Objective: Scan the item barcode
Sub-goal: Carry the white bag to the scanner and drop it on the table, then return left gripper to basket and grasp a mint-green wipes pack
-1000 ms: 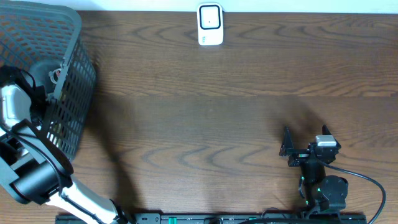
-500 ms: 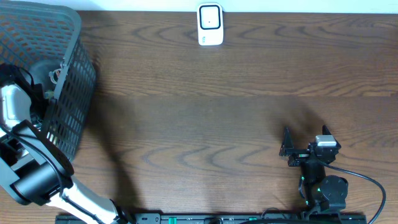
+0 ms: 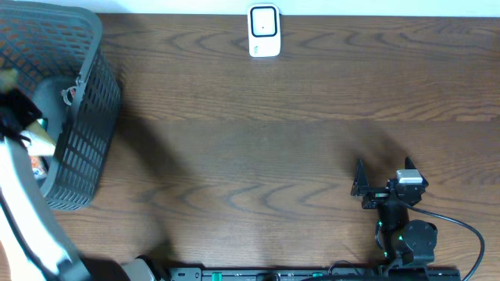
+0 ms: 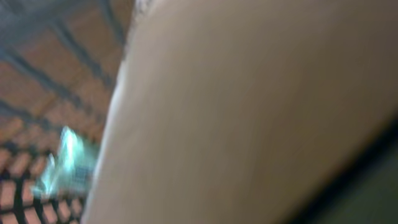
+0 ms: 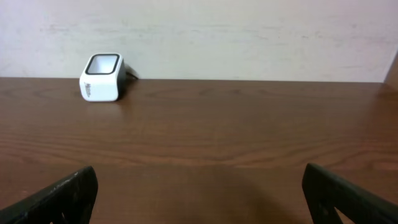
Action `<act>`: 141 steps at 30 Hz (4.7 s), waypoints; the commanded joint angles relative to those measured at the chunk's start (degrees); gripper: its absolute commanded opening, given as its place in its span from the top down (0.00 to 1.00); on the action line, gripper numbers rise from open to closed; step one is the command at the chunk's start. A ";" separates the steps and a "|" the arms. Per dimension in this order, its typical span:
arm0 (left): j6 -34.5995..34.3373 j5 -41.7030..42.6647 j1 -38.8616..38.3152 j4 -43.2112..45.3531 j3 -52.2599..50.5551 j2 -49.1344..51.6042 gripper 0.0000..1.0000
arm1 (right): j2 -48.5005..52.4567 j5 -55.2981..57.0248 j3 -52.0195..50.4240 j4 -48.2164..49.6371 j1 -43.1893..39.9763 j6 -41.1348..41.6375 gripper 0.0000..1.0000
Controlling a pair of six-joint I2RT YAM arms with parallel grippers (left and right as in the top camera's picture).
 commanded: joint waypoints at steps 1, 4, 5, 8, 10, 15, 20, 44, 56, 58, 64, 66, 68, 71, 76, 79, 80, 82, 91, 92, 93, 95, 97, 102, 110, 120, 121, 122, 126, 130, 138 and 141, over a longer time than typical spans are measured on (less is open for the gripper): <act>-9.81 5.20 -0.07 4.50 0.94 -8.59 0.93 | -0.24 0.07 -0.15 -0.20 0.20 0.63 0.01; -18.78 7.04 -0.44 7.82 0.94 -14.32 0.93 | -0.24 0.07 -0.15 -0.20 0.20 0.63 0.01; -20.20 9.29 -0.83 9.33 0.94 -15.78 0.93 | -0.24 0.07 -0.15 -0.20 0.20 0.63 0.01; -20.52 17.62 -3.67 14.64 0.94 -19.17 0.93 | -0.24 0.07 -0.15 -0.20 0.20 0.61 0.01; -20.50 18.80 -6.56 17.44 0.94 -20.24 0.93 | -0.24 0.07 -0.15 -0.20 0.20 0.63 0.01; -20.48 18.60 -17.09 19.52 0.94 -20.06 0.93 | -0.24 0.07 -0.15 -0.20 0.20 0.63 0.01; -20.48 18.58 -30.91 19.43 0.94 -16.44 0.93 | -0.24 0.07 -0.15 -0.20 0.20 0.63 0.01; -36.70 -22.75 -70.71 19.74 0.94 27.67 0.67 | -0.24 0.07 -0.15 -0.20 0.20 0.63 0.01; -20.85 -22.91 -71.87 24.57 0.94 21.11 0.31 | -0.24 0.07 -0.15 -0.20 0.20 0.63 0.01; -14.12 -22.91 -71.36 24.33 0.94 17.64 0.27 | -0.24 0.07 -0.15 -0.20 0.20 0.63 0.01; -6.69 -27.36 -61.92 18.93 0.94 1.14 0.25 | -0.24 0.07 -0.15 -0.20 0.20 0.63 0.01; -6.67 -27.36 -55.01 17.38 0.94 -3.04 0.25 | -0.24 0.07 -0.15 -0.20 0.20 0.63 0.01; -6.67 -27.36 -46.05 15.54 0.94 -6.19 0.25 | -0.24 0.07 -0.15 -0.20 0.20 0.63 0.01; -6.69 -27.34 -33.53 13.49 0.94 -8.02 0.25 | -0.24 0.07 -0.15 -0.20 0.20 0.63 0.01; -6.71 -27.32 -16.90 7.23 0.72 -7.48 0.19 | -0.24 0.07 -0.15 -0.20 0.20 0.63 0.01; -6.67 -27.32 -9.25 2.01 -0.37 -5.33 0.17 | -0.24 0.07 -0.15 -0.20 0.20 0.63 0.01; -6.67 -27.32 -7.61 1.03 -0.83 -4.42 0.18 | -0.24 0.07 -0.15 -0.20 0.20 0.63 0.01; -6.67 -27.32 -4.85 0.81 -1.79 -2.29 0.18 | -0.24 0.07 -0.15 -0.20 0.20 0.63 0.01; 2.05 -27.36 1.31 -3.56 -2.29 13.46 0.13 | -0.24 0.07 -0.15 -0.20 0.20 0.63 0.01; 2.12 -27.36 1.77 -4.09 -2.29 14.58 0.13 | -0.24 0.07 -0.15 -0.20 0.20 0.63 0.01; 2.12 -27.34 2.43 -4.33 -2.29 16.09 0.13 | -0.24 0.07 -0.15 -0.20 0.20 0.63 0.01; 3.32 -27.34 3.48 -4.68 -2.29 18.49 0.14 | -0.24 0.07 -0.15 -0.20 0.20 0.63 0.01; 6.29 -27.34 4.59 -4.61 -2.29 20.15 0.14 | -0.24 0.07 -0.15 -0.20 0.20 0.63 0.01; 13.22 -27.30 6.73 -4.22 -2.32 21.97 0.22 | -0.24 0.07 -0.15 -0.20 0.20 0.63 0.01; 23.06 -27.30 8.04 -1.33 -2.32 24.44 0.22 | -0.24 0.07 -0.15 -0.20 0.20 0.63 0.01; 28.41 -26.29 10.84 4.17 -2.32 26.10 0.25 | -0.24 0.07 -0.15 -0.20 0.20 0.63 0.01; 28.41 -24.33 11.45 4.09 -2.32 26.18 0.28 | -0.24 0.07 -0.15 -0.20 0.20 0.63 0.01; 28.41 -21.11 12.20 3.52 -2.32 26.21 0.28 | -0.24 0.07 -0.15 -0.20 0.20 0.63 0.01; 28.20 -11.13 14.67 1.92 -2.43 27.04 0.28 | -0.24 0.07 -0.15 -0.20 0.20 0.63 0.01; 27.96 -9.64 15.39 1.53 -3.39 28.17 0.33 | -0.24 0.07 -0.15 -0.20 0.20 0.63 0.01; 25.68 -4.61 15.37 1.29 -3.52 28.17 0.93 | -0.24 0.07 -0.15 -0.20 0.20 0.63 0.01; 24.65 -2.14 15.17 0.94 -3.52 27.43 0.93 | -0.24 0.07 -0.15 -0.20 0.20 0.63 0.01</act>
